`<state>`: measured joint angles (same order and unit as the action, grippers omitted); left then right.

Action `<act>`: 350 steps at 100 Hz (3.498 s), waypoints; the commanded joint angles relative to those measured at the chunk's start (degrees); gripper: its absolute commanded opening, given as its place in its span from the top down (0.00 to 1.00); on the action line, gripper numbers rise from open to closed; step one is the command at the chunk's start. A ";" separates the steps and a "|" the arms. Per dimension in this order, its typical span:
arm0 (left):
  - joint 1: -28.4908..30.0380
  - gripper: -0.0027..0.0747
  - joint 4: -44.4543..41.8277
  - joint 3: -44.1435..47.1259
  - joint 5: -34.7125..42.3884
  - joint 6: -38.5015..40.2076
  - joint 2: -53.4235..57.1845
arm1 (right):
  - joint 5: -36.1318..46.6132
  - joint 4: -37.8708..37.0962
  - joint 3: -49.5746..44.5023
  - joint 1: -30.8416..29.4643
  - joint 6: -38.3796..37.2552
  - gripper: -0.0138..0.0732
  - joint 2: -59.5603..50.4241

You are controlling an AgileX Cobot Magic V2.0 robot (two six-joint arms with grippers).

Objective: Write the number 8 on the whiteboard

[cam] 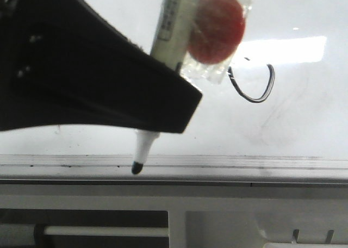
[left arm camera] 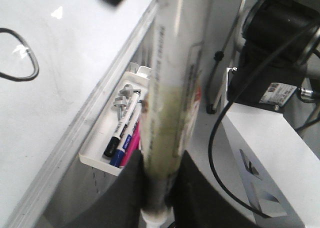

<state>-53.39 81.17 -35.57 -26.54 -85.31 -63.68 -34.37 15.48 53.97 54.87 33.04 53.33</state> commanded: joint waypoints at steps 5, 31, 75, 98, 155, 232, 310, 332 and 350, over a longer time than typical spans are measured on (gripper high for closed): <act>-0.11 0.99 3.81 -1.41 6.29 4.17 0.66 | 7.88 -0.06 2.23 -3.99 -1.02 0.49 -5.59; -0.11 0.99 10.85 -1.41 23.10 8.50 0.52 | 7.86 -0.06 2.12 -10.87 -1.41 0.90 -11.41; -0.11 0.99 22.81 -4.43 31.95 8.50 -9.73 | 6.43 -0.06 2.01 -11.74 -3.11 0.90 -11.17; -0.11 0.99 23.51 -6.22 33.85 8.50 -12.28 | 5.95 0.05 2.01 -11.74 -3.78 0.90 -11.17; 0.00 0.60 25.61 -7.30 39.38 8.50 -12.95 | 5.82 0.97 2.01 -11.74 -3.78 0.90 -11.17; -4.81 0.33 25.61 3.08 41.78 -0.62 19.89 | 5.07 -25.36 -15.35 -11.74 -20.58 0.89 -33.48; -4.81 0.99 25.48 15.22 41.78 -0.71 35.43 | 5.40 -29.64 -28.89 -11.74 -26.30 0.89 -51.31; -4.58 0.99 22.98 16.93 43.08 -0.71 36.64 | 5.40 -29.64 -28.89 -11.74 -26.30 0.89 -51.31; -0.84 0.99 -16.72 21.81 40.50 15.16 41.40 | 5.40 -29.64 -28.89 -11.74 -26.30 0.89 -51.31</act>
<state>-56.25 88.25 -14.15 16.29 -81.64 -24.31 -33.66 -13.19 23.70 43.41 7.03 1.37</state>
